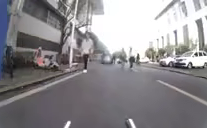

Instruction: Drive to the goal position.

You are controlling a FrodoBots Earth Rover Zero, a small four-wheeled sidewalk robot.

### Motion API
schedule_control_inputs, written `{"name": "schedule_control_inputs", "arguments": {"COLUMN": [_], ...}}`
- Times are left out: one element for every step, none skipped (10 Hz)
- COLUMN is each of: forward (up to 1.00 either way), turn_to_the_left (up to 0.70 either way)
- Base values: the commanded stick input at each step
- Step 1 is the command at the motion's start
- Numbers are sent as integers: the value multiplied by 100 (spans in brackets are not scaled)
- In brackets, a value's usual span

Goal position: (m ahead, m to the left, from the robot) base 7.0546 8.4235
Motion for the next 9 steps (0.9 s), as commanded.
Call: {"name": "schedule_control_inputs", "arguments": {"forward": [70,70,70,70,70,70,70,70,70], "turn_to_the_left": [-14,-14,-14,-14,-14,-14,-14,-14,-14]}}
